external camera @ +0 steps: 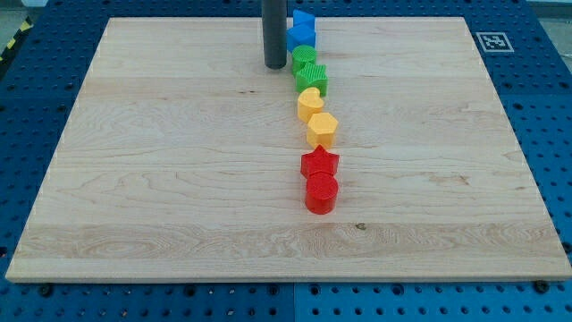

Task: Slide your arm at the bottom center

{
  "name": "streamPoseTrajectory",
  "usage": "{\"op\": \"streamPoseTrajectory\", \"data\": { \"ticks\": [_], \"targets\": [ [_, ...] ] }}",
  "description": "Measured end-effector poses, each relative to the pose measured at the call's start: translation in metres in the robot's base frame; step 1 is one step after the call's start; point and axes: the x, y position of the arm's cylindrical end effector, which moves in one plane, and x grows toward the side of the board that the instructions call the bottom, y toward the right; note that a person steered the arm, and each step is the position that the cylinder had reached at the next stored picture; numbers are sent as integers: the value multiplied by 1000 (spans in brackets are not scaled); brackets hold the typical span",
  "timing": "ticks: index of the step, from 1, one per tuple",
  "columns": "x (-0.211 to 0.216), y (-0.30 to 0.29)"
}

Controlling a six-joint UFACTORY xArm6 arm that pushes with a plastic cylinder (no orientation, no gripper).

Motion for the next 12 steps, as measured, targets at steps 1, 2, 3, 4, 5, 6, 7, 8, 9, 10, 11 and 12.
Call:
{"op": "streamPoseTrajectory", "data": {
  "ticks": [1,2,3,4,5,6,7,8,9,10,11,12],
  "targets": [
    [17,0],
    [22,0],
    [22,0],
    [22,0],
    [27,0],
    [41,0],
    [55,0],
    [66,0],
    [79,0],
    [93,0],
    [108,0],
    [118,0]
  ]
}}
